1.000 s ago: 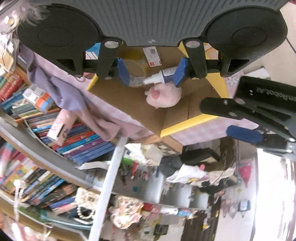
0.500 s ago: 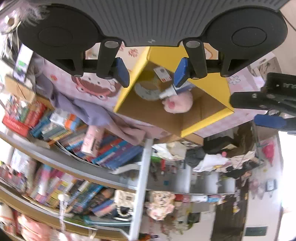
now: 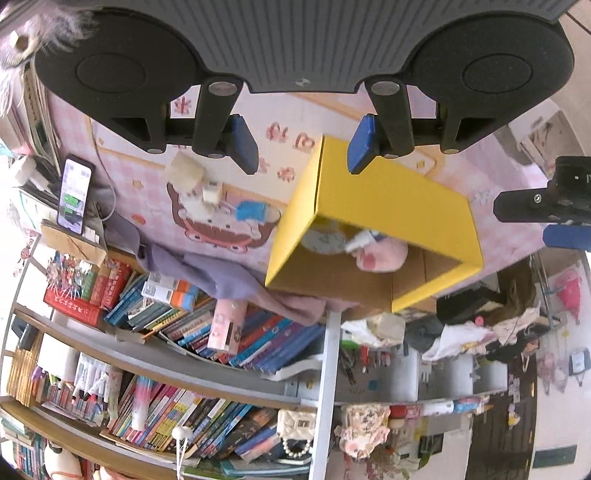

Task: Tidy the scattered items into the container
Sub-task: 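Raise both tools out of the box and pull back from it, then move both tools toward the white charger and eraser block on the mat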

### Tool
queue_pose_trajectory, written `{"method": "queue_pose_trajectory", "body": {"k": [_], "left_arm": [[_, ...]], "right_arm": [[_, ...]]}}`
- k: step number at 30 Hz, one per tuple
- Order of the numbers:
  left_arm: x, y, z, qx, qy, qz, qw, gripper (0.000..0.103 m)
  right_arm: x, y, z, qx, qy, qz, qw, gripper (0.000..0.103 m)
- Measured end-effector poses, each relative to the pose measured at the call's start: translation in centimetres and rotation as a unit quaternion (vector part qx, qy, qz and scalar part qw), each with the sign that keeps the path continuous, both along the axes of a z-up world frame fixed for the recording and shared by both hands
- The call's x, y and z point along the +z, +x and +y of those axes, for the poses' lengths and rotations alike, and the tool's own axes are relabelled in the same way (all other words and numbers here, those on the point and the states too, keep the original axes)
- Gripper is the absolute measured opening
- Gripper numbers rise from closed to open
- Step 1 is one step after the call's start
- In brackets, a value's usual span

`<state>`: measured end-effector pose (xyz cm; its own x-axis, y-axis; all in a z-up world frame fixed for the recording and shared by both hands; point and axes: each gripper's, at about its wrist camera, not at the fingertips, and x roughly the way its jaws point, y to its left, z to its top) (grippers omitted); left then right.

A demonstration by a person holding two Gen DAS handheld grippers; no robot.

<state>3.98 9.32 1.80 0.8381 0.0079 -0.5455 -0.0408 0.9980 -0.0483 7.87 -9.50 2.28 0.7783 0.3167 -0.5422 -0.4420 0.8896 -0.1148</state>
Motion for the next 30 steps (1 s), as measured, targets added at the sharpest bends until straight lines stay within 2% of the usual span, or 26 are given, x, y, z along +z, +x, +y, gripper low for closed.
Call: {"method": "queue_pose_trajectory", "body": {"k": [4,8,10,12,15,23,30], "left_arm": [[-1.5,-0.5,-0.9,0.009,0.009,0.023,0.9996,0.080],[-2.1,-0.3,-1.5,-0.011,0.012,0.043,0.9990,0.081],[-2.1,-0.3,-1.8,-0.015,0.015,0.040,0.9990,0.088],[-2.2,-0.2,-2.1,-0.026,0.014,0.039,0.9988,0.091],[-2.4,0.1,-2.7,-0.040,0.019,0.043,0.9981,0.093],[-2.5,1.2,-4.6,-0.076,0.035,0.053,0.9951,0.095],[-2.6,2.8,-6.2,-0.088,0.030,0.062,0.9937,0.095]], "right_arm": [[-1.1,-1.1,0.1,-0.001,-0.021,0.006,1.000,0.055],[-1.7,-1.8,0.0,0.003,-0.033,0.019,0.999,0.062],[-1.8,-2.0,0.0,0.005,-0.038,0.021,0.999,0.066],[-1.9,-2.2,-0.1,0.005,-0.042,0.020,0.999,0.076],[-2.1,-2.4,-0.5,-0.001,-0.046,0.021,0.999,0.084],[-2.7,-1.6,-2.0,-0.028,-0.053,0.041,0.997,0.088],[-2.7,-0.4,-3.6,-0.040,-0.059,0.047,0.996,0.091]]}}
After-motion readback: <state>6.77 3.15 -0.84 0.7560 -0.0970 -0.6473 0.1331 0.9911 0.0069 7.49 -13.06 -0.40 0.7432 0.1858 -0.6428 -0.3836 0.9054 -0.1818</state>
